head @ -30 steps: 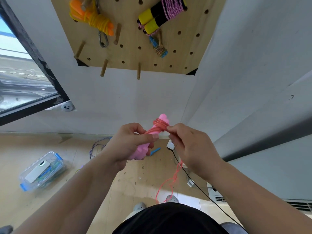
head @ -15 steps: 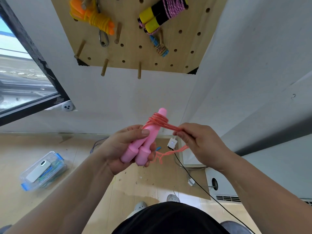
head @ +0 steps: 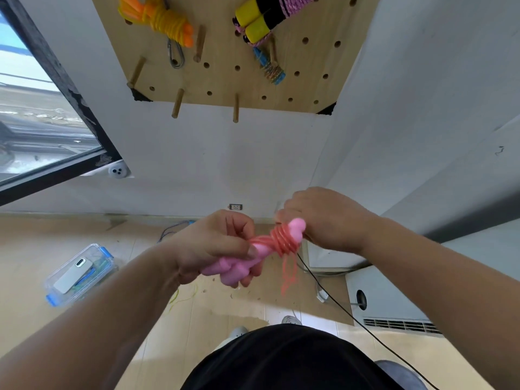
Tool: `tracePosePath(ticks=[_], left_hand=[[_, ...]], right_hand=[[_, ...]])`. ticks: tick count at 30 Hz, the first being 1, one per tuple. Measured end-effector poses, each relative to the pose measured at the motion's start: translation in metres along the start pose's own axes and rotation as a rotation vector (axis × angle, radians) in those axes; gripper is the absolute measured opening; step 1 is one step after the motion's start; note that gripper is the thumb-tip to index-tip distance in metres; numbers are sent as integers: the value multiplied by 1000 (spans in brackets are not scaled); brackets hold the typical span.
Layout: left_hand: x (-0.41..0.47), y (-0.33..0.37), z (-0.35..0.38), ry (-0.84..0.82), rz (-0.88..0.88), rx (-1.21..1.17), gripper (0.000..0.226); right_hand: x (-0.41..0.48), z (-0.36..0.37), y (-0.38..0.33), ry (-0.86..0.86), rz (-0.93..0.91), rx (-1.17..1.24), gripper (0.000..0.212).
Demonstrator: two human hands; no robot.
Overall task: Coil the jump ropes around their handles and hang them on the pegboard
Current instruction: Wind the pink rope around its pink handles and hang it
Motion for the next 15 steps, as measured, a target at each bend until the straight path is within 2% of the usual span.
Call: tracePosePath(ticks=[2,5,8,10,12,15], left_hand=[[-3,3,-2,30,-19,206,16],[-1,9,-3,78,-12,612,20],[5,13,1,153,11,1060,23],[9,12,2,224,-4,1255,21],[11,11,-6,334,-12,1283,22],[11,7,-34,498,-37,1090,23]], right_hand=[[3,7,1,-102,-79,-144,14],[9,18,1,-268,-82,-243,14],[17,27,-1,-428,38,-138,19],[22,29,-7,-458,97,-58,19],[26,29,-13,-443,138,-6,17],[23,24,-15,-377,214,106,19]])
Point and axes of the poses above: each hand's wrist, its own x-axis towards the middle knuckle, its own z-axis out of the palm, y = z × x, the point moved 10 cm from there along x, towards the middle knuckle
